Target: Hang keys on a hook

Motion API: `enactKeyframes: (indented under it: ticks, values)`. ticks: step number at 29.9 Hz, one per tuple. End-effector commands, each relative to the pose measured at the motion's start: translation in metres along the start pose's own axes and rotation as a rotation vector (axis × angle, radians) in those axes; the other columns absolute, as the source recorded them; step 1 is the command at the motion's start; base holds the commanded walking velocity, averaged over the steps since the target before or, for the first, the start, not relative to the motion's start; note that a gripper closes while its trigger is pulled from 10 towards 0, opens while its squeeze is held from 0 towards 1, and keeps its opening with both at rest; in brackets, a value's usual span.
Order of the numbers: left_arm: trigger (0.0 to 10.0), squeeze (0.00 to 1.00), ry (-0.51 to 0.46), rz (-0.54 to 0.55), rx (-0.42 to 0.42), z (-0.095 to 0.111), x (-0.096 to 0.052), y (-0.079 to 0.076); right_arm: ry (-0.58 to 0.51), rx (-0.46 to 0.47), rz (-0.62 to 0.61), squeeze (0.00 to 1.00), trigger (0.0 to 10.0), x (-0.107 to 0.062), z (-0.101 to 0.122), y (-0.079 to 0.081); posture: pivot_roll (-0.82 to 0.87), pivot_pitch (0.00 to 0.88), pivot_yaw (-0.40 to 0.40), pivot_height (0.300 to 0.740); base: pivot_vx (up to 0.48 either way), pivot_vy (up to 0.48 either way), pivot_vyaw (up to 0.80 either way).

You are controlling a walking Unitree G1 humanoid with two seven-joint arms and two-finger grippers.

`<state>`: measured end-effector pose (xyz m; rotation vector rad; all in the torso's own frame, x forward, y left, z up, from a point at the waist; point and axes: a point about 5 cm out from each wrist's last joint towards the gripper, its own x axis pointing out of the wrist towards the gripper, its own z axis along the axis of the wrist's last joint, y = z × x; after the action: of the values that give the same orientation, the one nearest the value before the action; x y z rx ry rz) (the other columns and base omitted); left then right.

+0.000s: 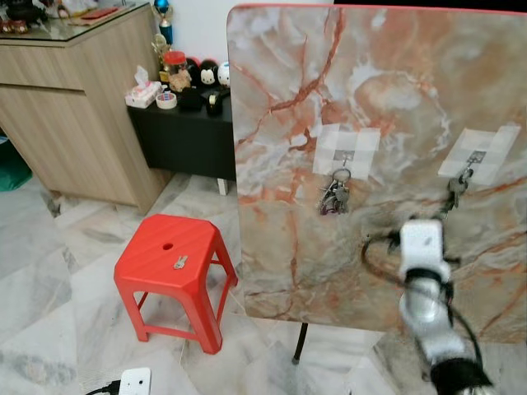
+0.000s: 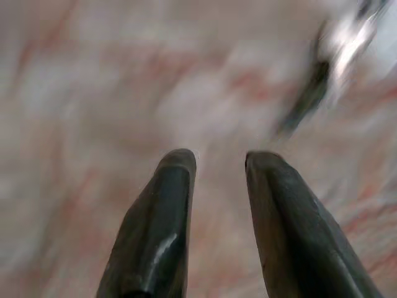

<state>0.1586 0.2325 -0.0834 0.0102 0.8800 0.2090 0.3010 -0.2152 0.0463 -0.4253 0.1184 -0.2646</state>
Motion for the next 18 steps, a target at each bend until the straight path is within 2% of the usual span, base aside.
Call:
enactKeyframes:
  ticks: [1,3,6,8,11,12,13,14,15,18]
  values:
    - [10.0,0.00,0.027,-0.009,0.023,-0.006,-0.001,0.001,0.122,0.020,0.094,0.00,10.0,-0.011,-0.024,0.011,-0.03,0.000,0.006,0.740,0.000,0.000,0.00]
    - [10.0,0.00,0.027,-0.009,0.026,-0.005,-0.001,0.002,0.316,0.099,0.124,0.00,10.0,-0.028,-0.054,0.019,-0.04,0.000,0.014,0.740,0.000,0.000,0.00]
    - [10.0,0.00,0.029,-0.006,0.031,-0.005,-0.001,0.003,0.545,0.145,0.255,0.00,10.0,-0.061,-0.089,0.038,-0.02,0.000,0.008,0.740,0.000,0.000,0.00]
    - [10.0,0.00,0.026,0.000,0.026,-0.004,-0.001,0.004,0.644,0.106,0.369,0.00,10.0,-0.085,-0.105,0.049,-0.01,0.000,0.002,0.740,0.000,0.000,0.00]
    - [10.0,0.00,0.026,0.003,0.024,-0.004,-0.001,0.006,0.685,0.091,0.437,0.00,10.0,-0.098,-0.113,0.056,0.00,0.000,0.006,0.740,0.000,0.000,0.00]
    - [10.0,0.00,0.026,0.003,0.024,-0.004,-0.001,0.006,0.685,0.091,0.437,0.00,10.0,-0.098,-0.113,0.056,0.00,0.000,0.006,0.740,0.000,0.000,0.00]
    - [10.0,0.00,0.026,0.004,0.024,-0.004,-0.001,0.006,0.717,0.103,0.427,0.00,10.0,-0.102,-0.117,0.055,0.00,0.000,0.010,0.740,0.000,0.000,0.00]
    - [10.0,0.00,0.029,0.005,0.034,-0.004,-0.001,0.007,0.789,0.116,0.363,0.00,10.0,-0.109,-0.126,0.049,0.00,0.000,0.014,0.740,0.000,0.000,0.00]
    - [10.0,0.00,0.029,0.005,0.034,-0.004,-0.001,0.007,0.789,0.116,0.363,0.00,10.0,-0.109,-0.126,0.049,0.00,0.000,0.014,0.740,0.000,0.000,0.00]
    - [10.0,0.00,0.036,0.013,0.038,-0.004,-0.001,0.010,0.856,0.259,0.243,0.00,10.0,-0.112,-0.131,0.043,-0.01,0.000,0.013,0.740,0.000,0.000,0.00]
